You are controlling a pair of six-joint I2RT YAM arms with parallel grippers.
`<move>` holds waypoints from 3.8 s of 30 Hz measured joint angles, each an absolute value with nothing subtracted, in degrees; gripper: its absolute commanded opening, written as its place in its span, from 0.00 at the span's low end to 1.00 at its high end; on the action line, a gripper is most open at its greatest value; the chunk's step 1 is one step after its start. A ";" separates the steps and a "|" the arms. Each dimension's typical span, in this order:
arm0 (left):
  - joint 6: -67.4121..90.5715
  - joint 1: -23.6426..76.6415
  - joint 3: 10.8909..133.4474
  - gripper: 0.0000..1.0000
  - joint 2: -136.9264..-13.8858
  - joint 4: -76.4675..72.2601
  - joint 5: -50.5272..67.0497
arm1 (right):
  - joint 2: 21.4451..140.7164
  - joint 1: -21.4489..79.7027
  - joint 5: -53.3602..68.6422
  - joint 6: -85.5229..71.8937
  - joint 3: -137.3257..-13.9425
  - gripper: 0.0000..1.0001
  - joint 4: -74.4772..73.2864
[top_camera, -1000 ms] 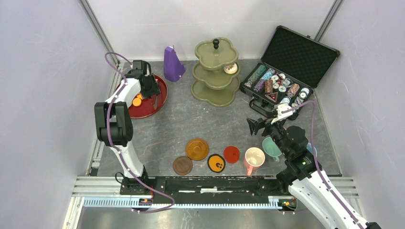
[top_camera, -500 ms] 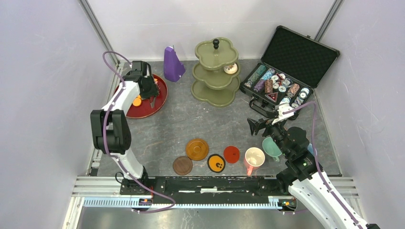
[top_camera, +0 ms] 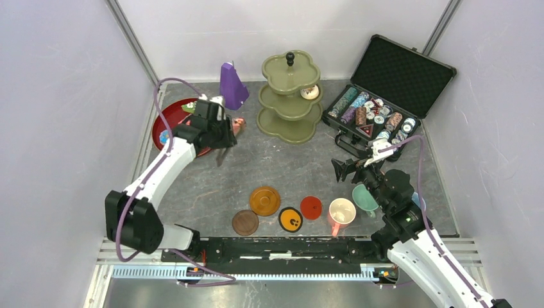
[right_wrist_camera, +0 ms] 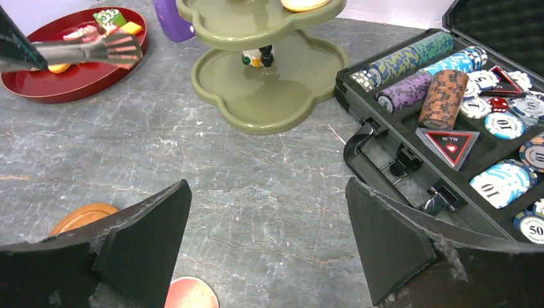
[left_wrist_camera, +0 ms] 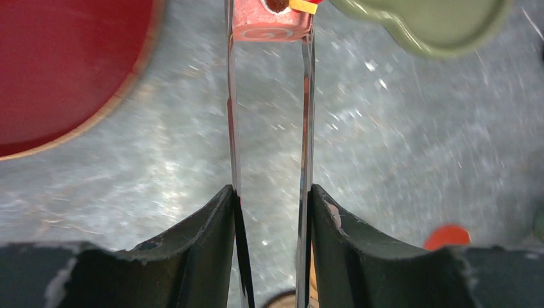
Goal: Serve the afternoon tea
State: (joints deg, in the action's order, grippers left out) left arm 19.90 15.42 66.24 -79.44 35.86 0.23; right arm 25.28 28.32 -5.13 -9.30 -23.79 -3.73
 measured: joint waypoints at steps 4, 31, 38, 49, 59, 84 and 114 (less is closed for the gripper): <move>22.41 23.29 62.54 0.50 -76.71 34.37 0.54 | 26.17 28.32 -4.93 -9.30 -23.79 0.98 -3.46; 30.17 47.22 76.07 0.48 -102.43 16.67 -17.56 | 24.12 28.32 -4.97 -9.41 -24.58 0.98 -6.57; 30.17 50.11 83.44 0.48 -110.10 16.12 -21.02 | 22.83 28.32 -5.63 -9.41 -25.61 0.98 -8.71; 30.20 52.36 89.97 0.49 -118.30 15.07 -27.53 | 20.91 28.32 -7.46 -9.28 -28.08 0.98 -12.84; 30.30 52.31 92.58 0.52 -122.30 13.08 -31.66 | 20.08 28.32 -8.95 -9.13 -29.15 0.98 -15.38; 34.72 50.22 96.40 0.72 -126.96 11.62 -30.96 | 20.16 28.32 -9.15 -9.15 -29.15 0.98 -15.57; 34.22 42.94 62.92 0.76 -89.58 14.66 -0.95 | 22.59 28.32 -7.53 -9.43 -27.75 0.98 -12.47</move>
